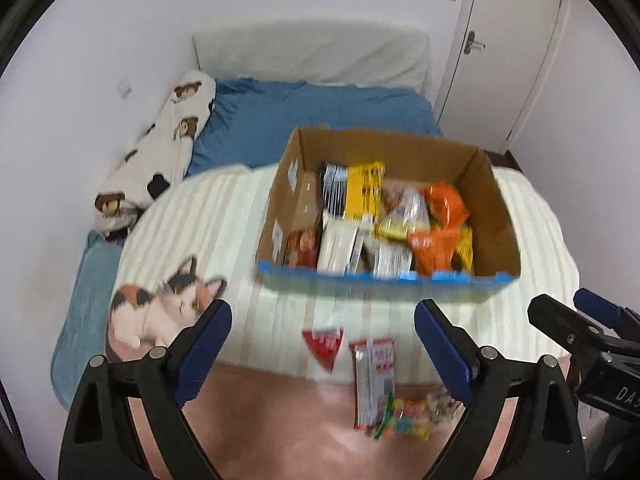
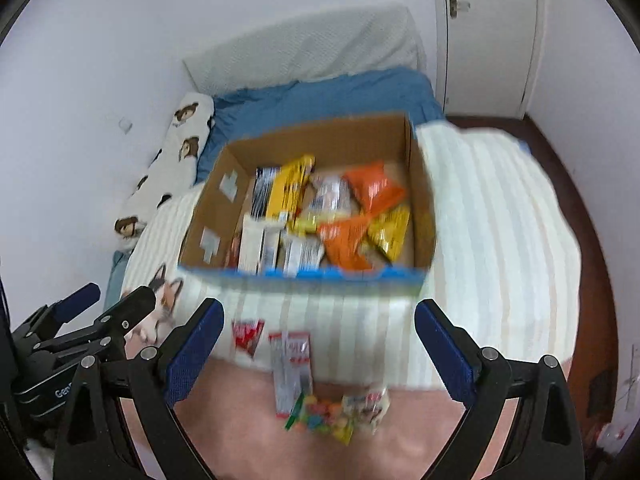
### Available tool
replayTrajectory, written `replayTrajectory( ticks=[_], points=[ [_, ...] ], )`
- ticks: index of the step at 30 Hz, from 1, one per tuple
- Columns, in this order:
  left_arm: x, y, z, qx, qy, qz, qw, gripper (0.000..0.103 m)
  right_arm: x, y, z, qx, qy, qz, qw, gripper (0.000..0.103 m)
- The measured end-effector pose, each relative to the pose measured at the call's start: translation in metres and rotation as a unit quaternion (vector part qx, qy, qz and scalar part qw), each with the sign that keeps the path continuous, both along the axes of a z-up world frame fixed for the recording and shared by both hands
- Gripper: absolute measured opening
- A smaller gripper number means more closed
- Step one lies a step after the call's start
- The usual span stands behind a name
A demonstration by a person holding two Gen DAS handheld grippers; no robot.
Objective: Organize snacks
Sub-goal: 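Move both open tools back toward the remaining snacks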
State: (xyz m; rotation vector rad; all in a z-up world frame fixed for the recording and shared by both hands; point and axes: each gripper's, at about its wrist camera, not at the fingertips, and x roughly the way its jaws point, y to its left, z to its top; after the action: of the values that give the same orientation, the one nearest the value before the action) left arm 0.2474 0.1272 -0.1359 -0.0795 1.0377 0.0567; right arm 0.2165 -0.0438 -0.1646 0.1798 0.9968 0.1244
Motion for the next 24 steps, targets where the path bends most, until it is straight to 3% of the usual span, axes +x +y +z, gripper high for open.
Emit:
replayTrajectory(
  ticks=[4, 8, 12, 14, 20, 22, 24],
  points=[
    [-0.016, 0.0, -0.039, 0.007, 0.043, 0.004, 0.999, 0.094, -0.018, -0.013, -0.045, 0.033, 0.055, -0.018, 0.998, 0.098],
    [-0.023, -0.005, -0.093, 0.001, 0.109, 0.004, 0.994, 0.094, -0.033, -0.036, -0.107, 0.09, 0.116, -0.059, 0.987, 0.098],
    [-0.03, -0.015, -0.141, -0.01, 0.166, 0.002, 0.986, 0.094, -0.038, -0.052, -0.17, 0.123, 0.172, -0.091, 0.973, 0.071],
    [-0.031, -0.02, -0.159, -0.008, 0.188, 0.0, 0.9822, 0.094, -0.038, -0.056, -0.194, 0.134, 0.193, -0.102, 0.967, 0.071],
    [-0.019, -0.029, -0.191, -0.031, 0.221, -0.002, 0.9749, 0.094, -0.029, -0.049, -0.245, 0.142, 0.222, -0.11, 0.958, 0.069],
    [-0.011, -0.035, -0.198, -0.036, 0.231, -0.007, 0.9724, 0.094, -0.029, -0.049, -0.248, 0.131, 0.207, -0.115, 0.963, 0.058],
    [-0.002, -0.043, -0.207, -0.05, 0.244, -0.015, 0.9683, 0.094, -0.03, -0.051, -0.244, 0.13, 0.193, -0.112, 0.966, 0.057]
  ],
)
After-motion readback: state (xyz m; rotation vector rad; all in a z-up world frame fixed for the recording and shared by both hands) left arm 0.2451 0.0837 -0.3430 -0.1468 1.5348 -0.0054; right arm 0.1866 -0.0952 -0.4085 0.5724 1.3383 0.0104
